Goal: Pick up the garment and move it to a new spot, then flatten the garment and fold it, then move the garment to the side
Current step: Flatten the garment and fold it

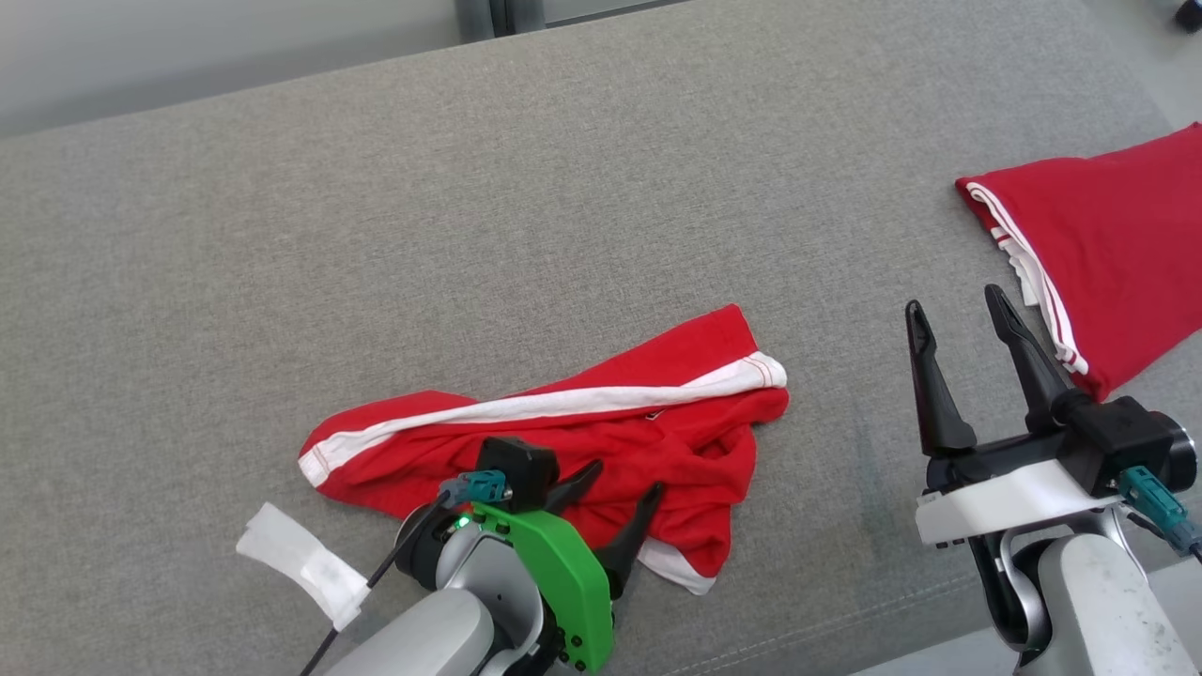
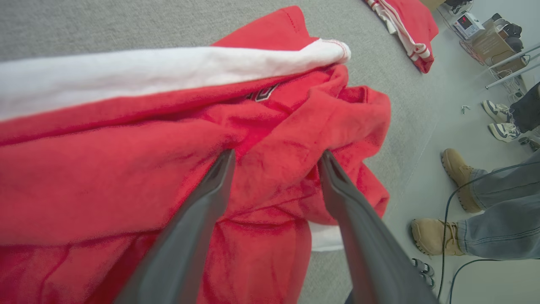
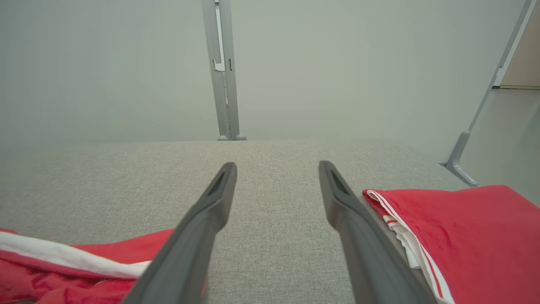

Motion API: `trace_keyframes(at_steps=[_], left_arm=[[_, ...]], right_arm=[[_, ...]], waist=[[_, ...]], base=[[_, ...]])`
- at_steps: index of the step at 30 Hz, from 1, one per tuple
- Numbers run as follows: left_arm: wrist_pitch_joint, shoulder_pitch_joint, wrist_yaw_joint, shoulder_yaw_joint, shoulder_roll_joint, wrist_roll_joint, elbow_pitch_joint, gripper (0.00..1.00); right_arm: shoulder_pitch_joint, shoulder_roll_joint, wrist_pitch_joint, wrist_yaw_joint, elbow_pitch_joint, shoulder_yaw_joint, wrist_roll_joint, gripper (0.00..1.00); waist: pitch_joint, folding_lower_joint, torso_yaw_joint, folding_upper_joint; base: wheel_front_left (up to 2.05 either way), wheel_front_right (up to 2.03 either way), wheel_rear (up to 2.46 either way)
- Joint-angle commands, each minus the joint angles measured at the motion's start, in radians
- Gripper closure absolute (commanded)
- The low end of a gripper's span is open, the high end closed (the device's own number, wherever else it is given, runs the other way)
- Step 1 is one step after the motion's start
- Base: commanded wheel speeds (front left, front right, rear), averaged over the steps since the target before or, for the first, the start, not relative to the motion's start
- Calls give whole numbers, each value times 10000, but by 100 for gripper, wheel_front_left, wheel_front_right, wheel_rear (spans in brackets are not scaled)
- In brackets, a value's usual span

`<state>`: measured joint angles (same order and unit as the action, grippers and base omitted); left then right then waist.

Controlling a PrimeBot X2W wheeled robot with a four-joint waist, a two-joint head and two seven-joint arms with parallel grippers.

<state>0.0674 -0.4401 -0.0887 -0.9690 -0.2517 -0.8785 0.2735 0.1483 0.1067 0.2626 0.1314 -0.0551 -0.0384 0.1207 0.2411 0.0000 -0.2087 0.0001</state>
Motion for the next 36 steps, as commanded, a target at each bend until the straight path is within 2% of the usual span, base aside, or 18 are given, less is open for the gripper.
trace_keyframes(at_steps=[1,8,12,16,22,30,36], left_arm=[[-68,201,-76,30,-174,-68,-301,0],[-262,938,-702,400,-1024,-164,-2194,0],[-265,841,-1026,638,-1371,-9,-2737,0],[-60,272,-1030,599,-1206,192,-2874,0],[287,-533,-846,278,-863,557,-2513,0],[600,-1501,-586,-79,-388,960,-1568,0],[-223,-1143,-940,432,-729,1048,-1516,0]], right_arm=[[-62,67,28,-13,78,57,-51,0],[-161,274,28,-13,253,356,-101,0],[-156,313,28,-13,255,371,-85,0],[-30,260,28,-13,219,235,-80,0],[170,188,28,-13,195,28,-10,0],[300,-62,28,-13,136,12,74,0],[-5,-143,29,-13,214,354,40,0]], waist=[[-184,0,235,-1],[-458,0,799,-1],[-446,0,1032,-1],[-339,0,1063,-1],[-108,0,758,-1],[241,0,-135,-1],[129,0,-360,-1]], base=[[0,0,0],[0,0,0],[0,0,0],[0,0,0],[0,0,0],[0,0,0],[0,0,0]])
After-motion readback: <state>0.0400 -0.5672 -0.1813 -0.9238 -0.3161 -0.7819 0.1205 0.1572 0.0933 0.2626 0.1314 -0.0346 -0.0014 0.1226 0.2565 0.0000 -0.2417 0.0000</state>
